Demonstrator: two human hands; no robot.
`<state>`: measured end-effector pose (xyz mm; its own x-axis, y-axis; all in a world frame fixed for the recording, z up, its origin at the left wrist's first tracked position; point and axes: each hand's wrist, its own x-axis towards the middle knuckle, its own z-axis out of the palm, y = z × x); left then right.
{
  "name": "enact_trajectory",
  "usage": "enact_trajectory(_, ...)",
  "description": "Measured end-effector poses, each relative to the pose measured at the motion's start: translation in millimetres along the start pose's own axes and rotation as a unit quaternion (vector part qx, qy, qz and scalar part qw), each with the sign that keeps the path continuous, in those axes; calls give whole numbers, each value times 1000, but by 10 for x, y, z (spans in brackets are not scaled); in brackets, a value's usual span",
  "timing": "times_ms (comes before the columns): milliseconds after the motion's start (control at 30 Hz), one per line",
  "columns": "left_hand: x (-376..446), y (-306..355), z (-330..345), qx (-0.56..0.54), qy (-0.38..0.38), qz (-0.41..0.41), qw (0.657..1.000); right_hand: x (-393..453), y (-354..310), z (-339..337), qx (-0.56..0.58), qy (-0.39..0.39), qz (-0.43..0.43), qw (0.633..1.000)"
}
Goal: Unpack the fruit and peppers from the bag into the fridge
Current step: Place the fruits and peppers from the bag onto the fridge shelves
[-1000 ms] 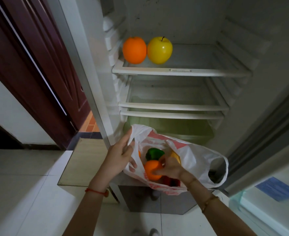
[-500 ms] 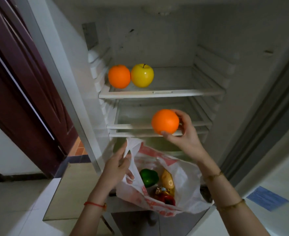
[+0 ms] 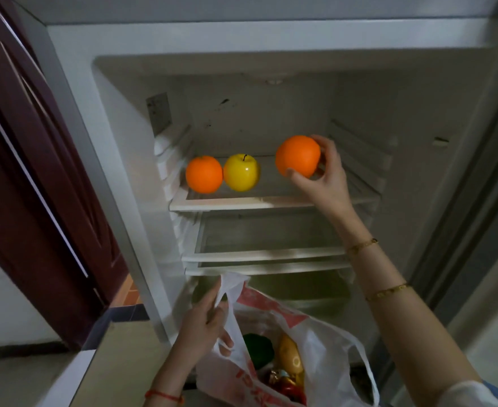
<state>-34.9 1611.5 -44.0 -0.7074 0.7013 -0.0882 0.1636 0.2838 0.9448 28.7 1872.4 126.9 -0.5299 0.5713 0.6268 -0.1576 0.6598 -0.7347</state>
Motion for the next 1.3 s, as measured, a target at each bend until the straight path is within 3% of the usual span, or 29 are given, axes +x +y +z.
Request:
enact_trajectory(200, 21, 17, -15, 5, 5, -1, 1000, 186, 170, 202, -100, -6, 63, 993)
enact_trajectory(367, -14, 52, -21, 6, 9, 3, 1000, 114, 273, 273, -111, -37, 89, 989)
enact_trajectory(800, -90, 91, -41, -2, 7, 3, 1000, 2, 265, 252, -134, -29, 119, 983)
enact_trajectory(967, -137, 92, -56, 3, 18, 2, 1000, -366, 149, 228, -229, 107, -45, 966)
enact_trajectory(1033, -164, 84, -69, -7, 17, -3, 1000, -629, 108, 263, -163, 51, -75, 982)
enact_trajectory(1133, -213, 79, -89, -21, 21, -7, 1000, -1118, 229, 388, -94, -153, -21, 983)
enact_trajectory(1300, -316, 58, -112, 5, 37, 9, 999, -1816, 580, 615, -116, -441, 89, 886)
